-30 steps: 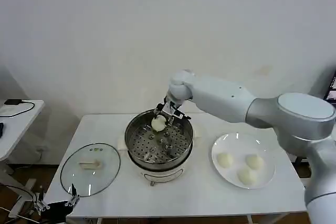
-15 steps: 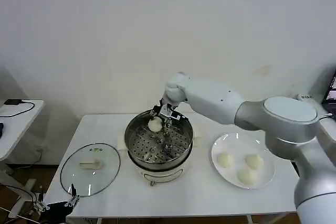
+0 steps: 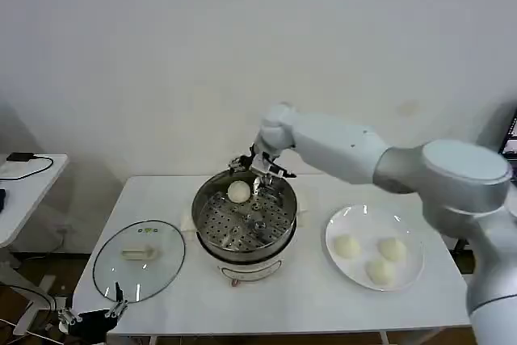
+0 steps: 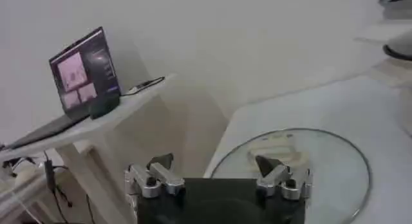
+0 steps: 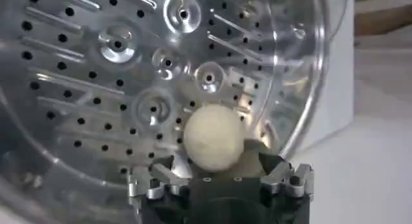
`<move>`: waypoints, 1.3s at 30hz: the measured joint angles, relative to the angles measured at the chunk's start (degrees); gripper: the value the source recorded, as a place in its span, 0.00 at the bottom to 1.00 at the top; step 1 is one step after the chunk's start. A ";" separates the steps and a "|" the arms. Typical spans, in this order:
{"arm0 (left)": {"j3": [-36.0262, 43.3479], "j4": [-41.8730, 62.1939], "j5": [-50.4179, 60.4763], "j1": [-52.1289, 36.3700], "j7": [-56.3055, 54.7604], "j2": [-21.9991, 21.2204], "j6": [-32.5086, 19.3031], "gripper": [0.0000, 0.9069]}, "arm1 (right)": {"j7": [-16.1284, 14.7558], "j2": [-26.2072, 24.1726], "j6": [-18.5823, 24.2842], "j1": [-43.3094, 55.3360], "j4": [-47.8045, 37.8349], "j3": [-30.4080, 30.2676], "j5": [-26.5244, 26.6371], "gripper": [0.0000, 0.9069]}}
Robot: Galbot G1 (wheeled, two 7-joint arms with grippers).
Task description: Take steamed baozi put them in steamer then cover it.
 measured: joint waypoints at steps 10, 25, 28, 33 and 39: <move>0.08 -0.76 -1.24 -1.40 2.56 2.36 1.63 1.00 | -2.23 -15.98 -13.60 8.42 13.28 -5.74 5.82 1.00; 1.82 -0.36 -0.20 -3.03 5.18 3.91 3.04 1.00 | -4.62 -37.06 -30.67 1.82 23.89 -5.41 11.09 1.00; 2.17 -0.32 0.19 -2.93 5.36 3.69 3.09 1.00 | -4.68 -38.59 -32.46 -1.88 24.26 -3.37 11.68 1.00; 2.32 -0.40 0.93 -2.50 5.48 3.12 3.11 1.00 | -5.35 -39.32 -34.02 -8.89 23.38 1.72 11.42 1.00; 1.83 -0.55 1.49 -1.71 5.44 2.49 2.81 1.00 | -7.30 -38.12 -34.16 -16.36 20.47 7.75 9.21 1.00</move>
